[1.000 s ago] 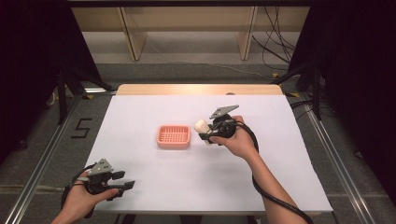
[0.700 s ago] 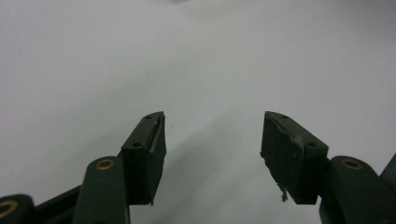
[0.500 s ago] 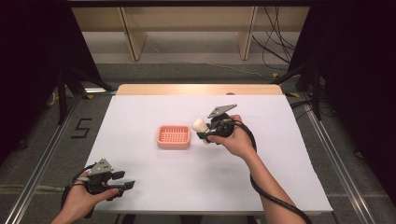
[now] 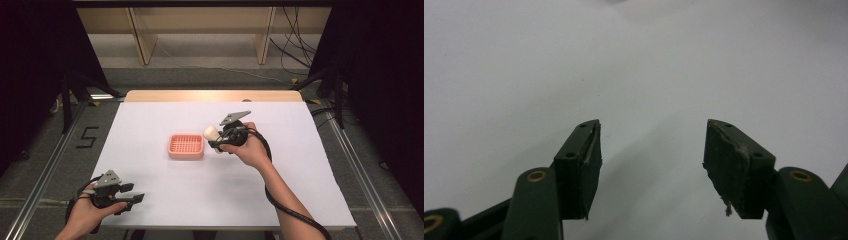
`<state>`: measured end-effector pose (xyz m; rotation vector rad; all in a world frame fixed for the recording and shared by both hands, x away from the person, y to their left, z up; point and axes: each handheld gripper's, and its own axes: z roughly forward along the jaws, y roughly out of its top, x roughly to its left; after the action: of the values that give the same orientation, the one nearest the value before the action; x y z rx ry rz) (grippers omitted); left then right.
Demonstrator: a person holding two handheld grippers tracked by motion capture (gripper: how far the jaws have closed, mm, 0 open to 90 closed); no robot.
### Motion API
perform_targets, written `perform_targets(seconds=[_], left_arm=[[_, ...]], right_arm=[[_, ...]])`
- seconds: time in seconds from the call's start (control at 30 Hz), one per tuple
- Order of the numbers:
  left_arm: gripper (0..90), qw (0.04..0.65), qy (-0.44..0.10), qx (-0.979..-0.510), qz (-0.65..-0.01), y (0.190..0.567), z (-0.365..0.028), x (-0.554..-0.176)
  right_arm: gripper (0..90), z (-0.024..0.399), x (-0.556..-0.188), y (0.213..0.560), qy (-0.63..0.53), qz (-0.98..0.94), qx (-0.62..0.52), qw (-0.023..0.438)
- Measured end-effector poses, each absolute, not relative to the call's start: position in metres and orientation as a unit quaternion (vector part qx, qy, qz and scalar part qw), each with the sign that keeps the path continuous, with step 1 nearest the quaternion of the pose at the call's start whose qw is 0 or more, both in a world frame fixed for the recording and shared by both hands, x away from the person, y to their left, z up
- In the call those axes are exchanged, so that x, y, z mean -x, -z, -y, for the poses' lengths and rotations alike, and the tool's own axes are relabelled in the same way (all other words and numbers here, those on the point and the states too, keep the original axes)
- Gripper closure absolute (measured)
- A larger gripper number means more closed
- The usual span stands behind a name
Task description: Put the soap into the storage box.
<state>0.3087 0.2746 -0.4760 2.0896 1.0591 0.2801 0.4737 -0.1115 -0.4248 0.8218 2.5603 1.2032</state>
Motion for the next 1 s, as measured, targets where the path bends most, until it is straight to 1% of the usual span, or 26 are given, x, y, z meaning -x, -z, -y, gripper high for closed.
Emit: perform_targets(seconds=[0.13,0.4,0.43,0.67,1.0], left_arm=[[39.7,0.381,-0.11,-0.819,-0.415,0.476,-0.275,-0.309],[39.7,0.382,-0.11,-0.818,-0.415,0.476,-0.275,-0.309],[39.8,0.382,-0.11,-0.818,-0.415,0.476,-0.275,-0.309],[39.8,0.382,-0.11,-0.819,-0.415,0.476,-0.275,-0.309],[39.8,0.382,-0.11,-0.818,-0.415,0.476,-0.275,-0.309]], right_arm=[[50.6,0.11,-0.473,0.423,-0.403,-0.866,-0.282,0.093],[50.6,0.106,-0.476,0.422,-0.41,-0.864,-0.274,0.1],[50.6,0.106,-0.474,0.422,-0.407,-0.864,-0.283,0.091],[50.6,0.103,-0.475,0.422,-0.406,-0.863,-0.287,0.091],[50.6,0.098,-0.478,0.424,-0.416,-0.861,-0.275,0.101]])
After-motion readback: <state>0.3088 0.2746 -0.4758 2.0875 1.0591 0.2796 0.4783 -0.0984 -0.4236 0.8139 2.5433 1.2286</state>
